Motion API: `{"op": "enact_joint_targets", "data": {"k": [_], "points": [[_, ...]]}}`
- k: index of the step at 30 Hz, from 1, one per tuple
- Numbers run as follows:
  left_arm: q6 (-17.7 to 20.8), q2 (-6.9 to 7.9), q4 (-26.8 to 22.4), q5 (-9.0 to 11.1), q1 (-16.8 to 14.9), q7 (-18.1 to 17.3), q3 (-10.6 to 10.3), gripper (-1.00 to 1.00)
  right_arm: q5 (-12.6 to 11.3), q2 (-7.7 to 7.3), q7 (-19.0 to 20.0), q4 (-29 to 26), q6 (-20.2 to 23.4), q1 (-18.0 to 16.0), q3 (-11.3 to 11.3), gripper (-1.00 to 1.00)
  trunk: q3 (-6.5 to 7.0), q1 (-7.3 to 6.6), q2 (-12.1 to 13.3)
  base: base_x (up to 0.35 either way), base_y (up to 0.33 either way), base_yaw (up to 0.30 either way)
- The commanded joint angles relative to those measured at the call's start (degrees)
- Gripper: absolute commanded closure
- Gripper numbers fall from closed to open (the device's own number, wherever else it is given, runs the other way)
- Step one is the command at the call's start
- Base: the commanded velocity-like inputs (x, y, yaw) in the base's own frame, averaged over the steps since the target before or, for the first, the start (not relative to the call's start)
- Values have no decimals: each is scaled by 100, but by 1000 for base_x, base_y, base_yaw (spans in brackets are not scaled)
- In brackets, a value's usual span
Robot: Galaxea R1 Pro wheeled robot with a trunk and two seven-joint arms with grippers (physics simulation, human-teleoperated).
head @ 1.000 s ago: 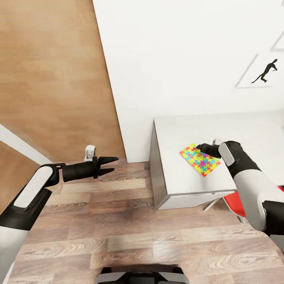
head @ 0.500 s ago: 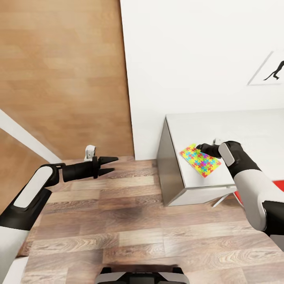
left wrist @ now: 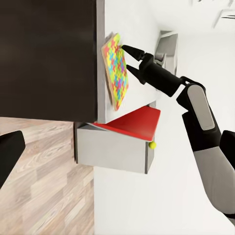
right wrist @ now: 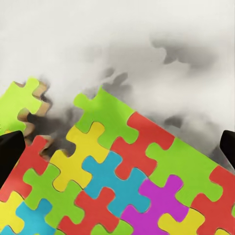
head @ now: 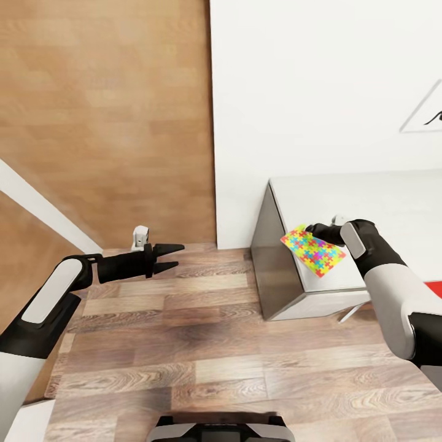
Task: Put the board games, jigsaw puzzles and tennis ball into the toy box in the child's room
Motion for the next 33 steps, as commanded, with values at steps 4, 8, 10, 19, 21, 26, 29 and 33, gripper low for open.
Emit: {"op": "enact_joint_targets", "data": {"k": [4, 8, 10, 19, 21, 26, 29, 33], "points": [[7, -3, 0, 5, -6, 1, -20, -100, -89, 3, -40, 125, 26, 2, -6, -100, -9, 5, -7, 0, 184, 0], [7, -5, 0, 5, -7, 1, -23, -100, -89, 3, -40, 125, 28, -1, -6, -100, -9, 5, -7, 0, 63, 0], [7, -5, 0, 5, -7, -1, -24, -100, -89, 3, -38, 125, 29, 2, -6, -100, -9, 5, -7, 0, 15, 0], [7, -5, 0, 5, -7, 2, -24, -100, -89, -4, -5, 125, 21, 1, -6, -100, -9, 5, -7, 0, 94, 0], [7, -5, 0, 5, -6, 0, -24, -100, -89, -5, -5, 125, 20, 1, -6, -100, -9, 5, -7, 0, 10, 0], [7, -13, 0, 5, -7, -1, -23, -100, -89, -17, -4, 123, 28, -1, -11, -100, -1, 5, -7, 0, 3, -7], [7, -15, 0, 5, -7, 3, -24, -100, -89, -22, -4, -7, 30, 6, -14, -100, 16, 5, -7, 0, 0, -80], [7, -21, 0, 5, -7, 4, -24, -100, -93, -30, 23, -455, 196, 35, -8, -100, 47, 5, -7, 0, 0, -125]]}}
